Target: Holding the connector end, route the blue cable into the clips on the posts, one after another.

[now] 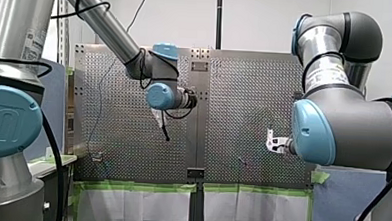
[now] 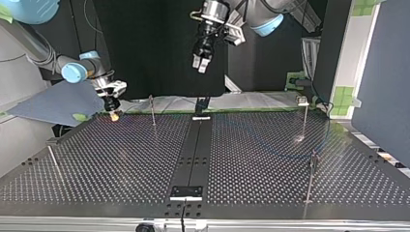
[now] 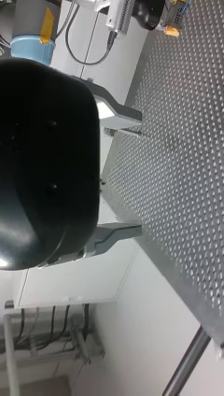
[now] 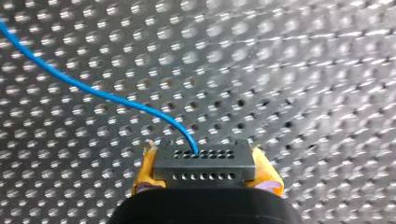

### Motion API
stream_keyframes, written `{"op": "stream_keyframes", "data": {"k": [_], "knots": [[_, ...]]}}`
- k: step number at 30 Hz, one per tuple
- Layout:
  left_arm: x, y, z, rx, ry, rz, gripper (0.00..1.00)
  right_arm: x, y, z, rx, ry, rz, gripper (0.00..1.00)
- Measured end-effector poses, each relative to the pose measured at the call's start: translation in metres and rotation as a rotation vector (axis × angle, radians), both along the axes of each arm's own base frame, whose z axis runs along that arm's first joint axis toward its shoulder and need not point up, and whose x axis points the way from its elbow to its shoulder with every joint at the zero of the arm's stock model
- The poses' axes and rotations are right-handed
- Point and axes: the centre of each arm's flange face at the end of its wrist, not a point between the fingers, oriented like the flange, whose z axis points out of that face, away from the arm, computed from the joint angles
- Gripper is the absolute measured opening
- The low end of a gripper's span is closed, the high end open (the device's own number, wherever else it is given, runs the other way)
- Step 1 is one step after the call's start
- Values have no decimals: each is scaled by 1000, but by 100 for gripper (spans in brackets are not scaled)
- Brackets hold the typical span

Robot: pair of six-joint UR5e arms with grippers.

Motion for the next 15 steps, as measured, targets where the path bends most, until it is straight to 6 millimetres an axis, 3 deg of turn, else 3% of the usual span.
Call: {"op": "stream_keyframes", "data": {"k": [7,15], "knots": [[-9,16,4,-30,-28,29,100,-2,-1,6,-4,-10,-9,0],[-17,28,-35,16,7,32,100,1,-1,7,-12,-12,-14,0]]}}
